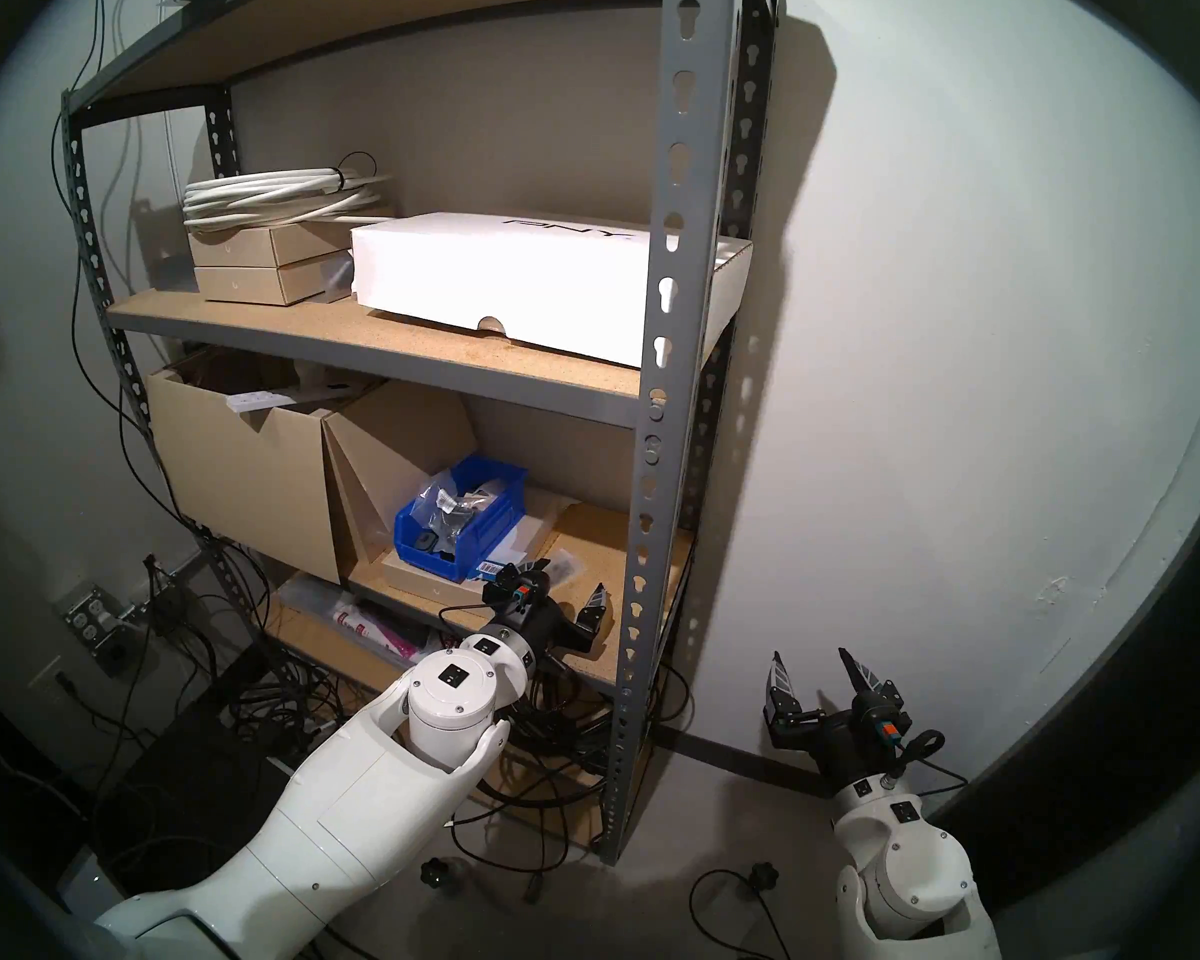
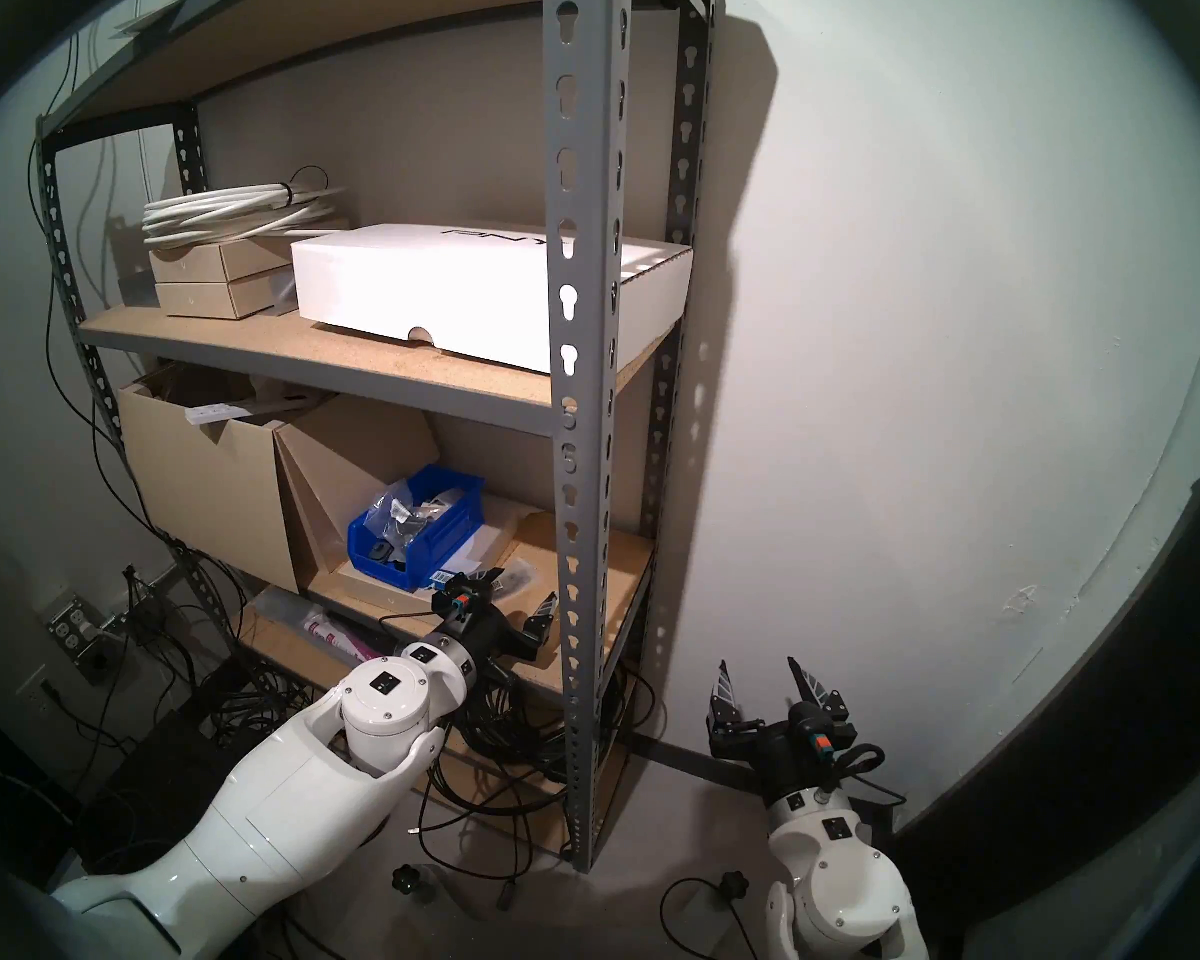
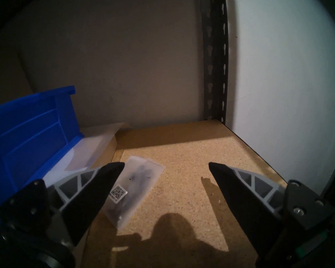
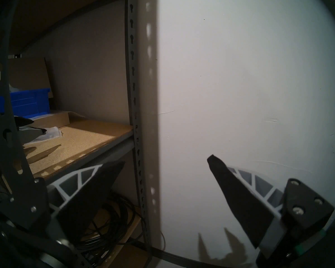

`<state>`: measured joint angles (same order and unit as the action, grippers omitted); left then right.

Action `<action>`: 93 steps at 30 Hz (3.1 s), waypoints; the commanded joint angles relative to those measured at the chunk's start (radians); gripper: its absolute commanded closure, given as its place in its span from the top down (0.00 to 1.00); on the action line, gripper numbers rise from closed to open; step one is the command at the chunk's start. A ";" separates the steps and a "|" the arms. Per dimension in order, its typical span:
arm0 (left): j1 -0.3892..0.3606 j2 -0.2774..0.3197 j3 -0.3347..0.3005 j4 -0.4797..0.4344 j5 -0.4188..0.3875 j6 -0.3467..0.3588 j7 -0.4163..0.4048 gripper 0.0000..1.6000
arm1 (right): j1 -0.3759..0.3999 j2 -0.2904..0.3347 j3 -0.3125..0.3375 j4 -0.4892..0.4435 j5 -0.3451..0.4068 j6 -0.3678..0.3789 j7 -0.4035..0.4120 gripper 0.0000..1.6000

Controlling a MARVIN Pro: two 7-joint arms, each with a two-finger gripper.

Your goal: Organize the rack shelf by putting things into a case

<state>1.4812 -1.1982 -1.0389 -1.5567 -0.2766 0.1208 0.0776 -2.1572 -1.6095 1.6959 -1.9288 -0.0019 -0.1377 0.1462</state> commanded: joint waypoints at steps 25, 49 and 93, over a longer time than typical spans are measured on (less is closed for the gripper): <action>-0.073 -0.063 0.031 0.128 0.036 -0.030 0.020 1.00 | 0.001 0.000 0.000 -0.020 0.000 -0.002 0.000 1.00; -0.012 -0.026 0.050 0.037 0.063 0.007 0.045 0.80 | 0.001 0.000 0.000 -0.020 0.000 -0.002 0.000 1.00; 0.055 -0.299 0.031 -0.031 -0.015 -0.099 0.520 1.00 | 0.001 0.000 0.000 -0.020 0.000 -0.003 0.000 1.00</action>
<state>1.5510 -1.4611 -1.0050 -1.5829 -0.2905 0.0489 0.5722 -2.1572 -1.6095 1.6959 -1.9285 -0.0019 -0.1377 0.1462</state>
